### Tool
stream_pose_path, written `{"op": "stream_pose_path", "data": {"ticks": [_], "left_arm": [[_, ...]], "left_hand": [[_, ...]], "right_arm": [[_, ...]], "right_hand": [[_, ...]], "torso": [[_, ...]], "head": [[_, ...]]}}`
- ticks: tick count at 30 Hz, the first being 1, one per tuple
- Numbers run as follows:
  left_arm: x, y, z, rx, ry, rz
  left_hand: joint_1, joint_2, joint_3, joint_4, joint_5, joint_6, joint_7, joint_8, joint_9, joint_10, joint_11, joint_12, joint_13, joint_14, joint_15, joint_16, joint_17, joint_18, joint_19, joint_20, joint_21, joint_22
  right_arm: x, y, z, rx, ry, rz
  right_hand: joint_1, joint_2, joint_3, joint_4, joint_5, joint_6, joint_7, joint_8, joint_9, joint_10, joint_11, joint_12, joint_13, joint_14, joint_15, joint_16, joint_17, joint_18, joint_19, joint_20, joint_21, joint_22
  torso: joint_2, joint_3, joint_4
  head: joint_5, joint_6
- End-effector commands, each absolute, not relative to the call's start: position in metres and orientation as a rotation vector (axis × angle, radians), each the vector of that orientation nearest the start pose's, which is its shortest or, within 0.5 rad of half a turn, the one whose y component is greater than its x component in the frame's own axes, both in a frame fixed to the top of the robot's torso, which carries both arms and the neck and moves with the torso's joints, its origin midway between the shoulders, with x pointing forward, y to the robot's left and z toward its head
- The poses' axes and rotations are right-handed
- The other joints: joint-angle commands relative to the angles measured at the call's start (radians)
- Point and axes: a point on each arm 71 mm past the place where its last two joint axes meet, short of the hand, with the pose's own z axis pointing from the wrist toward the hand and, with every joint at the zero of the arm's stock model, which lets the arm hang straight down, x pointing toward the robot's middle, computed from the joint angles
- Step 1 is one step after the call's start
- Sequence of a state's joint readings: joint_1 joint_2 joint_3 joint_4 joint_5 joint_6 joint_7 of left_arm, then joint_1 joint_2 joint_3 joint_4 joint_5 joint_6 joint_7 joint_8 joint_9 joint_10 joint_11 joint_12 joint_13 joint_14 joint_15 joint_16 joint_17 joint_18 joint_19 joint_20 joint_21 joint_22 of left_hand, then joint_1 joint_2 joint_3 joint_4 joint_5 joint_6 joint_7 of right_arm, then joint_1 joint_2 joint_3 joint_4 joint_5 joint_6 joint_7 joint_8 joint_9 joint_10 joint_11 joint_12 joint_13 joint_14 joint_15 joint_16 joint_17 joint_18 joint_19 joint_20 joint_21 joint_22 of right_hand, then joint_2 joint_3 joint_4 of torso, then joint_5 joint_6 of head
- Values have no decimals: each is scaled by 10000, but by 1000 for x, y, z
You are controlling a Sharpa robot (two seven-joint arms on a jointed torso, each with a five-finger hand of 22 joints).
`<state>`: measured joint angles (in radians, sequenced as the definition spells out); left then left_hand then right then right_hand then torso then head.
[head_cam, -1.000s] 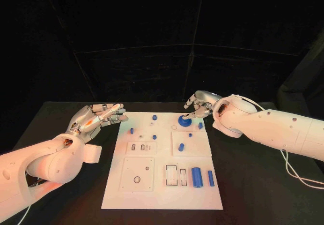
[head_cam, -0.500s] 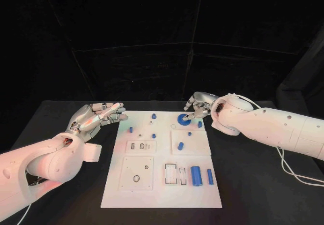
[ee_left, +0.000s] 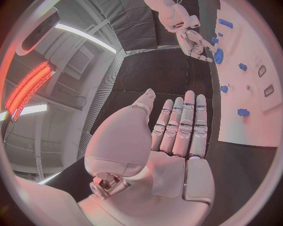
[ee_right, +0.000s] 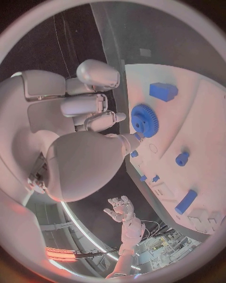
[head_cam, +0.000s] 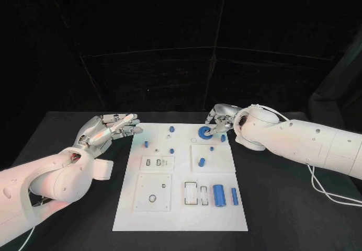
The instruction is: Assemble the parts on the task board
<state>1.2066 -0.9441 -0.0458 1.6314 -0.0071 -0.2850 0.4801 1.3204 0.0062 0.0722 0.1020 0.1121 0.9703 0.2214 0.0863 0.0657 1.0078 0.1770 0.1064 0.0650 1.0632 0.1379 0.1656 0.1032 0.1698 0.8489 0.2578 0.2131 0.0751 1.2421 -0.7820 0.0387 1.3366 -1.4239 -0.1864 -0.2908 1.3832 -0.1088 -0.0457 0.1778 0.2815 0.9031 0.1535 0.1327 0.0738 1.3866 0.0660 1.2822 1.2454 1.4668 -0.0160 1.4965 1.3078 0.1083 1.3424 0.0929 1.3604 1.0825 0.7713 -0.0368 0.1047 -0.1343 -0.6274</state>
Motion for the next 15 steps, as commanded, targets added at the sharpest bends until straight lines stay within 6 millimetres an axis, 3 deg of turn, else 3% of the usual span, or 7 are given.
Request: {"op": "stream_pose_path", "data": {"ticks": [1, 15], "left_arm": [[468, 225, -161, -10400, 13526, -16445], [469, 226, -161, -10408, 13523, -16423]], "left_hand": [[-65, -13, -21, -58, -54, 8, 55, -67, -11, 6, 33, -67, -8, 36, 36, -53, -8, 153, 62, 7, -65, -11], [-59, -3, -24, -79, -55, 15, 49, -74, -9, 13, 27, -75, -6, 45, 34, -64, -7, 154, 73, 5, -76, -18]], "right_arm": [[539, -237, -159, 205, 17532, 3702], [538, -235, -166, 37, 17845, 3680]], "right_hand": [[97, 38, 43, -65, 61, -57, 6, 59, -5, 51, -13, 55, 25, 640, 41, 42, 481, -145, 45, 8, 63, 12], [258, 149, 96, -213, 91, 66, -22, 178, 14, 110, -35, 216, 228, 640, 28, 55, 514, -146, 39, 2, 79, 30]], "torso": [[4, 7, -7], [0, 4, -4]], "head": [[9, -9], [11, -41]]}}
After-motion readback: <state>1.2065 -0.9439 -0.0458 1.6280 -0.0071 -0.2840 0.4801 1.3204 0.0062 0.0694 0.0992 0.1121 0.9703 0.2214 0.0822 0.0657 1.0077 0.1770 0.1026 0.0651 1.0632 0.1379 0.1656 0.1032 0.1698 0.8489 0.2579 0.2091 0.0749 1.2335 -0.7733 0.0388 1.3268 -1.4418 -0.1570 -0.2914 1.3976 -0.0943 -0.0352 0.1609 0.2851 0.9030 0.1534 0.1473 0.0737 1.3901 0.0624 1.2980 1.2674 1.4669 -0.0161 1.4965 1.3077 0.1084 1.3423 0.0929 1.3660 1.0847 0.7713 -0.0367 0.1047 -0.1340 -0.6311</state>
